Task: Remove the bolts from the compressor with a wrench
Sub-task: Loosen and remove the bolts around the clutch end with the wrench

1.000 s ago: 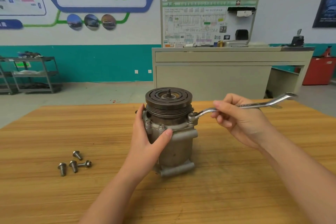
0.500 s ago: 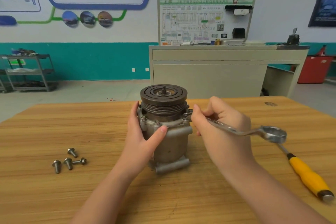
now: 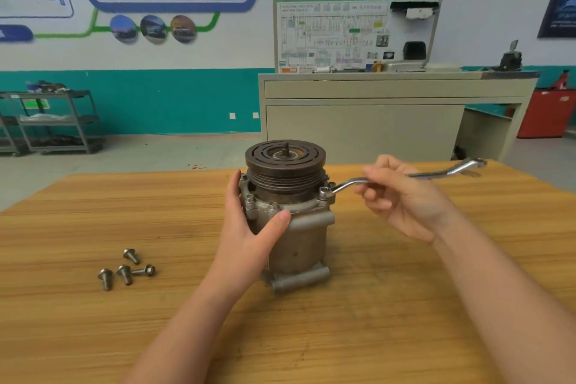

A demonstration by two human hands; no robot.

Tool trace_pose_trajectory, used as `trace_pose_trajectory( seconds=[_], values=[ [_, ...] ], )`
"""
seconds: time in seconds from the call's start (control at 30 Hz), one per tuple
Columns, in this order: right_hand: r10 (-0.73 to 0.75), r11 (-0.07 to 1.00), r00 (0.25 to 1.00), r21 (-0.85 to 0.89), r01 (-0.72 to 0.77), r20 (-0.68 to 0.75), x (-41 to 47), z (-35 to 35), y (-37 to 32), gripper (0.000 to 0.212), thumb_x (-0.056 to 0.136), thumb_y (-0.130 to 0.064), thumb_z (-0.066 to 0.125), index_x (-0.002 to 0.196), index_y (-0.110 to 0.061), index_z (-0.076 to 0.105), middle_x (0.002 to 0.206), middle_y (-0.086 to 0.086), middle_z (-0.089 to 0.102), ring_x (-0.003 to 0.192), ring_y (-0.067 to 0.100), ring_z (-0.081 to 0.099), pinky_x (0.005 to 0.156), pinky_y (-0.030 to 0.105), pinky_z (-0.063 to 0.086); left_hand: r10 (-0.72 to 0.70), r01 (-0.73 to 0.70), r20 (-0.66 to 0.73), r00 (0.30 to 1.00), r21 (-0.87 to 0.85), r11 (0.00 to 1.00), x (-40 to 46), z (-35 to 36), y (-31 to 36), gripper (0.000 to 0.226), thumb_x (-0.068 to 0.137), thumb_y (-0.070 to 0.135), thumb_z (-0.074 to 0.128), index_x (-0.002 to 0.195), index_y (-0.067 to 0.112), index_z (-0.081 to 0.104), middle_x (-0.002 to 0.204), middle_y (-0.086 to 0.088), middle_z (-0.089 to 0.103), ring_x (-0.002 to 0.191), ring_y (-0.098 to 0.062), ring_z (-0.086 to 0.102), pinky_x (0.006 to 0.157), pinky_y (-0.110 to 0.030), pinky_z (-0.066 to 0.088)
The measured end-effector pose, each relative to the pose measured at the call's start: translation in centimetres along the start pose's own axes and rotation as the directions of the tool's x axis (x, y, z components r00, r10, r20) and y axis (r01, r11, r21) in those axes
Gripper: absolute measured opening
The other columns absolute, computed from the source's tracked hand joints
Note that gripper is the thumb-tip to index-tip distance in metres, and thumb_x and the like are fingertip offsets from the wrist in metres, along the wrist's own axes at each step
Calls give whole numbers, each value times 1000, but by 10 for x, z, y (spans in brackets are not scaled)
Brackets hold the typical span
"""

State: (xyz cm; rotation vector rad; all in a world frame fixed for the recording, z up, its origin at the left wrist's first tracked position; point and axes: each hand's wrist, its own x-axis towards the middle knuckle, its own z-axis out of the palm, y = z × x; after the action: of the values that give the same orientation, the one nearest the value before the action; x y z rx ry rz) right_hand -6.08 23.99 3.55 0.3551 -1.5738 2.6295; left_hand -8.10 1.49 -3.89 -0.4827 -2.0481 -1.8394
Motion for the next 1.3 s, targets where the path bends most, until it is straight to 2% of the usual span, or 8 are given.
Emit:
trace_pose_trajectory(
  seconds=[0.2,0.47,0.7,0.77,0.87,1.0,1.13,1.3],
  values=[
    [-382,922,920,-106,373,-85,6,7,8,47,92,-3,56,51,-23,45,51,10,61,36,9,49,33,13,30,-25,25,42,999,12,1000,8,-9,-2,109,66,55,69,153,44,6,153,23,30,130,16,35,94,-2,36],
    [-645,554,764,-673,491,26,-20,25,27,31,81,-21,62,60,-11,41,50,19,52,43,22,50,45,33,43,-8,8,-3,1000,48,999,1,-2,1,100,68,58,69,150,47,13,124,57,32,117,30,34,86,3,35],
    [-769,-25,504,-805,592,394,-37,54,52,39,82,-8,55,66,-29,26,57,-13,20,51,6,25,47,13,24,115,-2,-272,956,384,924,-21,47,29,129,47,96,46,148,44,-15,158,19,-1,147,-6,5,116,-28,9],
    [-749,51,552,-800,598,365,-35,50,48,39,82,-10,56,65,-27,26,54,-10,23,49,6,26,45,14,23,104,38,-297,949,435,900,-20,60,33,133,45,102,32,146,36,-24,159,15,-13,148,-10,-1,115,-27,4],
    [-571,487,802,-715,502,175,-18,25,22,32,78,-17,70,61,-18,42,53,-2,47,48,1,39,47,13,31,144,52,-315,938,539,841,-16,64,34,137,56,74,67,153,24,-16,162,-3,-8,149,-19,2,117,-31,7],
    [-130,970,982,-189,155,138,1,-6,5,23,67,-16,71,55,-22,52,56,11,61,40,10,49,38,17,34,201,6,-301,932,569,822,-16,65,31,134,57,62,75,153,26,-12,163,-4,-2,149,-19,3,113,-25,4],
    [-272,962,962,-11,272,-9,6,-8,18,34,76,-12,67,52,-21,45,51,10,60,35,10,47,35,15,30,217,-41,-286,933,515,856,-18,61,29,129,53,65,71,152,33,-6,162,3,5,147,-10,4,108,-14,-3],
    [-603,721,797,-447,530,-28,-9,4,11,35,82,-16,62,51,-21,46,50,14,59,37,9,51,40,15,37,219,-84,-271,938,433,898,-21,55,27,123,52,66,71,149,36,2,158,5,17,146,-9,13,116,-24,15]
  ],
)
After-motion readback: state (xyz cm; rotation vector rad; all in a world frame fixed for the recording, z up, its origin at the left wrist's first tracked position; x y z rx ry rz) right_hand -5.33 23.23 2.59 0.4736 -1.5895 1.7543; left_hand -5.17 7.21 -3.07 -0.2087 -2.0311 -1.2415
